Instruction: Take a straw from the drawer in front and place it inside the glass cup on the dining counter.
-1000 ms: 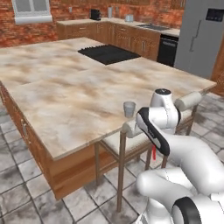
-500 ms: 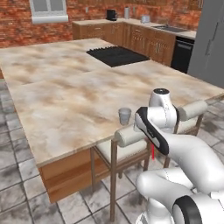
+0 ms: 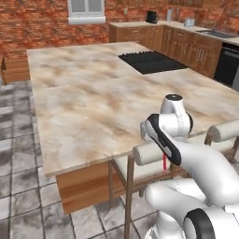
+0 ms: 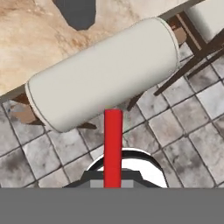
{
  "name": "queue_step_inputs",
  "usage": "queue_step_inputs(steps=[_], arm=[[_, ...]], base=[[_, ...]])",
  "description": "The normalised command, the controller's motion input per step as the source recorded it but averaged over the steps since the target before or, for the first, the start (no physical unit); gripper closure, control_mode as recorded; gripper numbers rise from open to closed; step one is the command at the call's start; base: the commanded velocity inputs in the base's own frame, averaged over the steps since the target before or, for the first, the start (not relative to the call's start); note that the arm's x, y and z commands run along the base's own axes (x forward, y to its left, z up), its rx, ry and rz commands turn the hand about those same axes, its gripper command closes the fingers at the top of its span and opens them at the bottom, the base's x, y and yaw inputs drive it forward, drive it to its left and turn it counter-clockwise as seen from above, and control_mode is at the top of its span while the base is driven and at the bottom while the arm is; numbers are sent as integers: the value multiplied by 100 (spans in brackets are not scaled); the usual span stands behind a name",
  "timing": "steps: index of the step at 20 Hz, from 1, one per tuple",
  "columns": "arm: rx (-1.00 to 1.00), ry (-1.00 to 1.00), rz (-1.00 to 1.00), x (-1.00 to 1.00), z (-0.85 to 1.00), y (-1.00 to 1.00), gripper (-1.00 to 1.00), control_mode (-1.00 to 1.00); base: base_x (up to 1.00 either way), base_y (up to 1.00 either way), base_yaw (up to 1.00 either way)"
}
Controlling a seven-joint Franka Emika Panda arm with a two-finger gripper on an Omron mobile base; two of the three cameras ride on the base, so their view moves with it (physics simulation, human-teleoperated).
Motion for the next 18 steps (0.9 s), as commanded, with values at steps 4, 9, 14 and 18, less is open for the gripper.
queue_step_inputs(steps=[4, 9, 14, 18], arm=[[0, 0, 0, 0, 0, 0, 100, 100], [0, 0, 0, 0, 0, 0, 100, 100], [0, 0, 0, 0, 0, 0, 100, 100], [0, 0, 0, 0, 0, 0, 100, 100]], base=[[59, -25, 41], [53, -33, 40], [51, -31, 28], [48, -30, 15]])
